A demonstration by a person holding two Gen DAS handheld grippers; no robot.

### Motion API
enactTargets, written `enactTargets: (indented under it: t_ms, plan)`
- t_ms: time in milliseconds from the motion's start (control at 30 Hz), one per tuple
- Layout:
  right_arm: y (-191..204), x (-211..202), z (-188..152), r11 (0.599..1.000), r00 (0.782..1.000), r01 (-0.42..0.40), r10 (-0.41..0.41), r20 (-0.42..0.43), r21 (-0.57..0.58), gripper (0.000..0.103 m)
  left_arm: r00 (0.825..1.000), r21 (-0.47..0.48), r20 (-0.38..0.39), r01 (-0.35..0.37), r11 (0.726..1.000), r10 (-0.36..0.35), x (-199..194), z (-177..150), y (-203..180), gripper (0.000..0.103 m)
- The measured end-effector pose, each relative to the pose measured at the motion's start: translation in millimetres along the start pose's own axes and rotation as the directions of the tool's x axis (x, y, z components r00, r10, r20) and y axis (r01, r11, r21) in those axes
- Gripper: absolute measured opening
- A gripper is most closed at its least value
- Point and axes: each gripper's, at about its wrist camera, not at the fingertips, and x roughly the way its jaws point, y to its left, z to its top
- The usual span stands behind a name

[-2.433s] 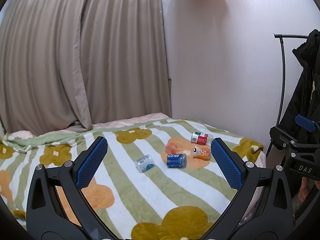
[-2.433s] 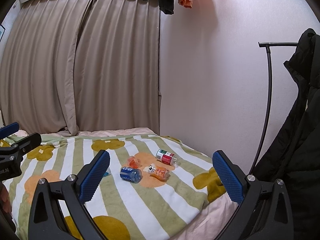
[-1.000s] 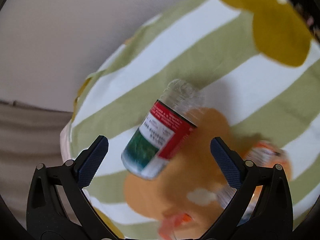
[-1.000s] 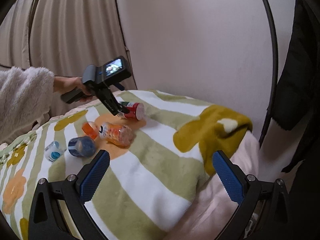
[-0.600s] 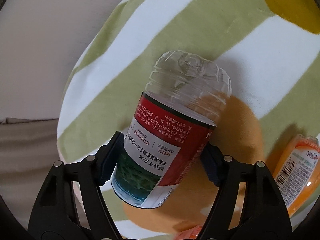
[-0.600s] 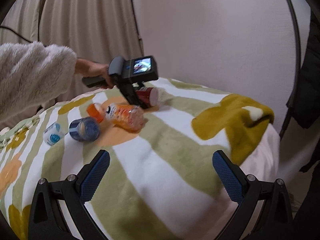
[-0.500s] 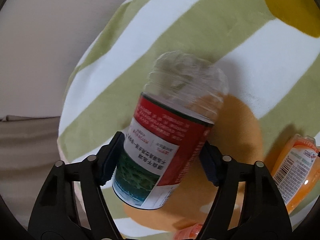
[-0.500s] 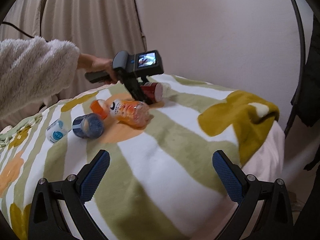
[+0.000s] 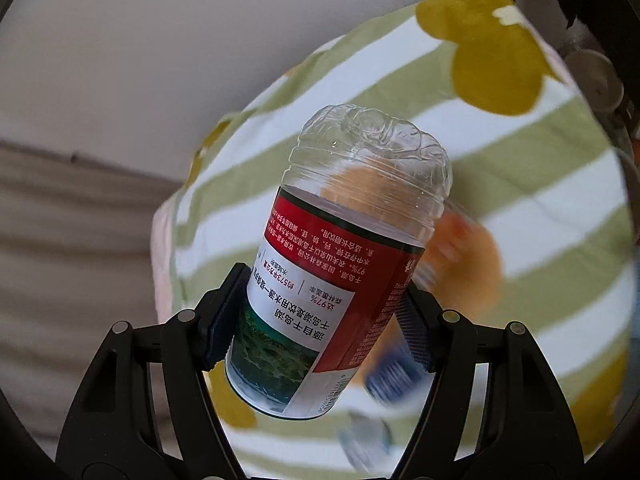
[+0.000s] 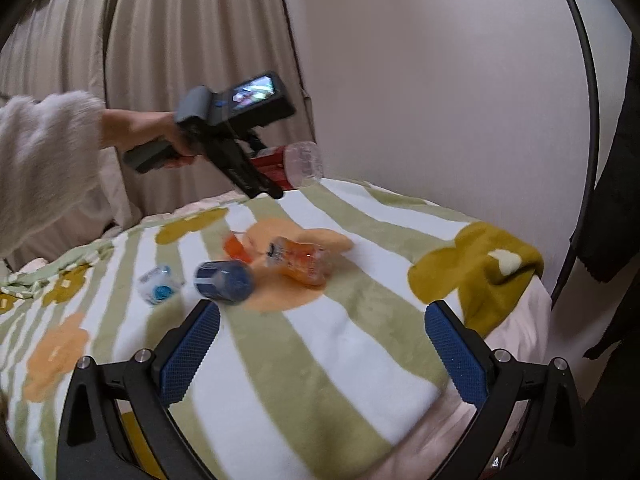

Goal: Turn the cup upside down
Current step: 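Lift the bottle with the left gripper, then lower it and open, then close the right gripper around the red-labeled bottle's body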

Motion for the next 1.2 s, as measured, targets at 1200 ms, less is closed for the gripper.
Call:
enactTargets:
  t_ms: [1200]
  plan:
    - [38.0,-139.6,16.4,0.996,0.996,-0.094,0.094,0.008,-0.008,0.103,0.957,-0.529,-0.132,0.152,0.835,-0.258,-21.5,-134.3,-162.4,0.098]
